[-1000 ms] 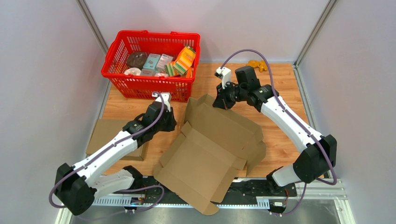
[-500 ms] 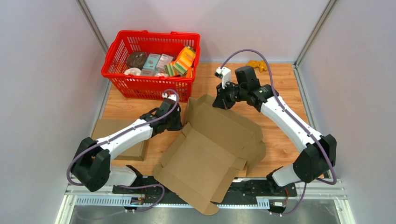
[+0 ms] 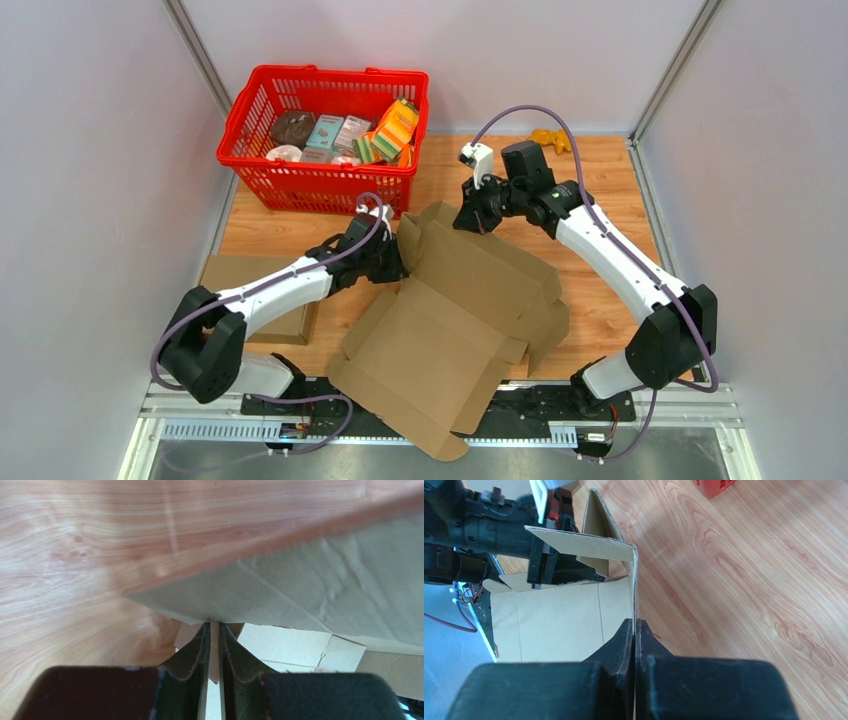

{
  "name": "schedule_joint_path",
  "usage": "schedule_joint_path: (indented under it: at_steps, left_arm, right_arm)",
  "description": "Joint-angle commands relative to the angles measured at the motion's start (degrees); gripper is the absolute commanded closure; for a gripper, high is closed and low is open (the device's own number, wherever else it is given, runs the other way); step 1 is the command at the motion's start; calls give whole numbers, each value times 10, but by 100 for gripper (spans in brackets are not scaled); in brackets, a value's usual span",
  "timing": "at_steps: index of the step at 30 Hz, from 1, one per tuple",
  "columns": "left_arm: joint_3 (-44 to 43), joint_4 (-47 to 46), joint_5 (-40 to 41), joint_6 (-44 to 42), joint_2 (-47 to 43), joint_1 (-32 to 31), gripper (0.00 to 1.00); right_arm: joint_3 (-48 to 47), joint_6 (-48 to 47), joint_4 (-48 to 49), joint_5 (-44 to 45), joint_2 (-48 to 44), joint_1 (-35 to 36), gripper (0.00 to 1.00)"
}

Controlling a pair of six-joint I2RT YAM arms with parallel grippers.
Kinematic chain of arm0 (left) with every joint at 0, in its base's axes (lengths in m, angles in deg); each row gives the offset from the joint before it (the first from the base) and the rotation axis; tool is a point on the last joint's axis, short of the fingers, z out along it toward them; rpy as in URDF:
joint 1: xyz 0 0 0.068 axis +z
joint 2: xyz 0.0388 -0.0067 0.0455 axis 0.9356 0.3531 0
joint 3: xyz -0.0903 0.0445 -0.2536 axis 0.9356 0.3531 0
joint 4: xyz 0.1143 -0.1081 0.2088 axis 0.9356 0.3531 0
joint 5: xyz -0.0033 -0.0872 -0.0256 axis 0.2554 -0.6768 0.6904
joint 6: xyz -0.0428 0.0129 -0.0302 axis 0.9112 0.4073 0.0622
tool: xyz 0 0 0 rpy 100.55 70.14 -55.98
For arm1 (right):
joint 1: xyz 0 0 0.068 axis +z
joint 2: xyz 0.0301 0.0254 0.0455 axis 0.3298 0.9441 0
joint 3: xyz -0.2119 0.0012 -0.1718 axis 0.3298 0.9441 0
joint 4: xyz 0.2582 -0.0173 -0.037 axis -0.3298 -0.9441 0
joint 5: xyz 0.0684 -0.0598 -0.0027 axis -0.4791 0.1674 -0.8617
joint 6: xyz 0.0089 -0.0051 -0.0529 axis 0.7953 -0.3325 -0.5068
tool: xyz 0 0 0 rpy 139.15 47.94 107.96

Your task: Fold the paper box

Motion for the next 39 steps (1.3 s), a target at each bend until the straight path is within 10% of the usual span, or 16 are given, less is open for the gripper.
schedule_joint_path:
  at_steps: [1, 15, 29, 39]
  left_arm:
    - [15, -77, -43, 38, 29, -15, 82]
    - [66, -135, -14, 99, 132, -31, 79]
    - [3, 49, 109, -74, -238, -53, 32]
    - [-145, 72, 141, -191, -166, -53, 31]
  right_arm:
    - [-4, 9, 38, -17, 4, 3, 100]
    - [7, 4, 30, -8, 6, 3, 100]
    - [-66, -69, -17, 46, 67, 25, 100]
    - [-144, -152, -77, -5, 92, 34, 100]
